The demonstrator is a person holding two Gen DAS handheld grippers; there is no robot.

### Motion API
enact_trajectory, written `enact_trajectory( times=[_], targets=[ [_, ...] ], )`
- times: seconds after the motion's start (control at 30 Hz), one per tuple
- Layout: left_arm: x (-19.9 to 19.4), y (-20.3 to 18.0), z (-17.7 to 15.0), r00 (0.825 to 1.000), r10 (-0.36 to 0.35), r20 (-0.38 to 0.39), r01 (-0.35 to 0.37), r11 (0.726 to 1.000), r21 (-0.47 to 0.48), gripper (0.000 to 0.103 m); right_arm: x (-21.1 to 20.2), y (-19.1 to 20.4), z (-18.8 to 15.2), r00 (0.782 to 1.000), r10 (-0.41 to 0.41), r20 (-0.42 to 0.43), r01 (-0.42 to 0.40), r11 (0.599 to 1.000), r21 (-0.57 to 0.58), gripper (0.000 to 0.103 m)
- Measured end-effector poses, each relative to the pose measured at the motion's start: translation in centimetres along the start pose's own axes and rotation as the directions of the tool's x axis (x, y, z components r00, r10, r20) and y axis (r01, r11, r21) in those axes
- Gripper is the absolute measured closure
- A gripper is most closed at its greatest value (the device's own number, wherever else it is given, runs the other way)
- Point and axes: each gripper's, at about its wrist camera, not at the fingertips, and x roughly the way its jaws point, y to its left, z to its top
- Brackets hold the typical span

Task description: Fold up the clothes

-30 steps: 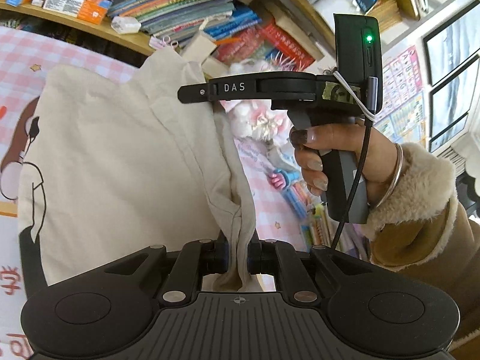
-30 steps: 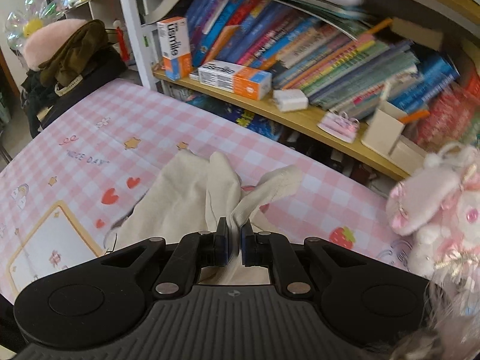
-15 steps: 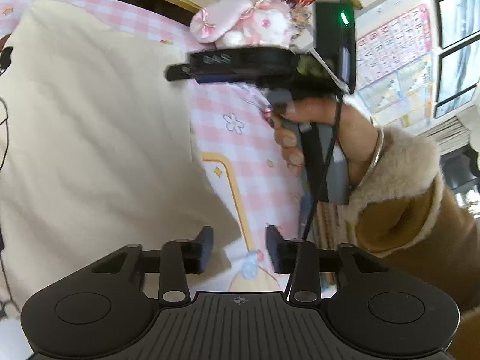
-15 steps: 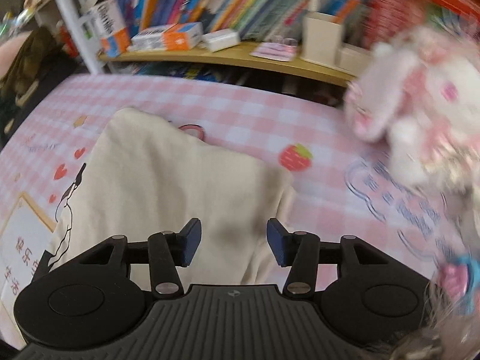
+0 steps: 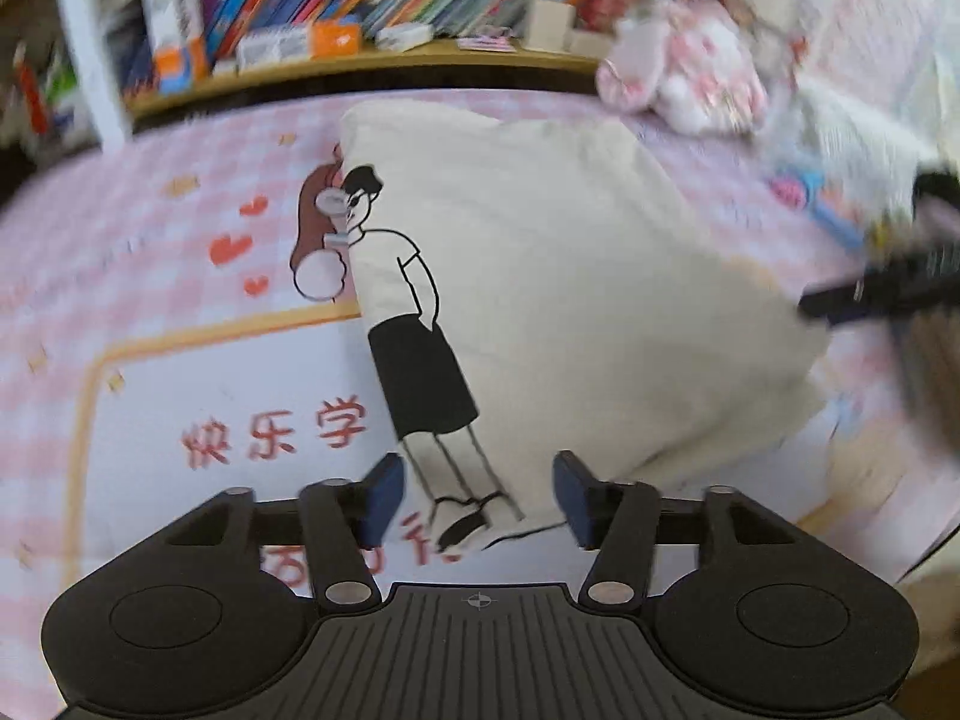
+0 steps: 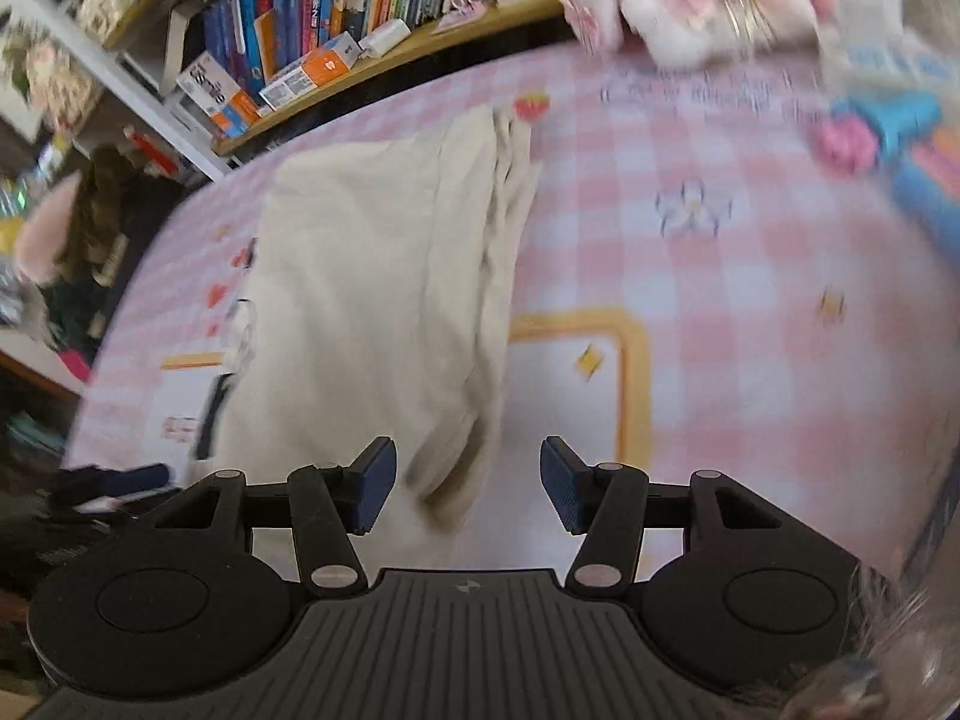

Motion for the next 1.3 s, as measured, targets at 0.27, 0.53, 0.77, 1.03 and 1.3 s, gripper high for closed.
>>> enact_trajectory(
  times=[0.27,0.53,0.77,1.03,1.3],
  targets=[
    [0.3,-3.6,-1.8,0.996,0.082,0.041,-0.090,0.962,0.259,0.034,0.9,0.7,-0.6,0.999,0.008,-0.031,-0.007,1.000,0.029,0.095],
    [1.0,-5.1,-3.1,0.979,0.177,0.098,-0.201,0.903,0.379,0.036,-2.3,3.3,1.2,0.993,0.093,0.077,-0.092,0.996,-0.010,0.096],
    [0.7,-4.3,-3.9,0.975,0.193,0.109,-0.220,0.897,0.383,0.101,-3.8,5.0,1.2,0.987,0.126,0.098,-0.124,0.992,-0.032,0.096],
    [0.0,-2.7,-4.4,0.983,0.165,0.080,-0.183,0.919,0.350,0.091,1.1,0.9,-3.0,0.994,0.017,-0.108,-0.010,0.998,0.069,0.097],
    [-1.2,-0.9,-4.3,0.996,0.085,-0.021,-0.074,0.948,0.310,0.076,1.2,0.4,-3.4,0.995,-0.023,-0.098,0.027,0.999,0.041,0.079]
  ],
)
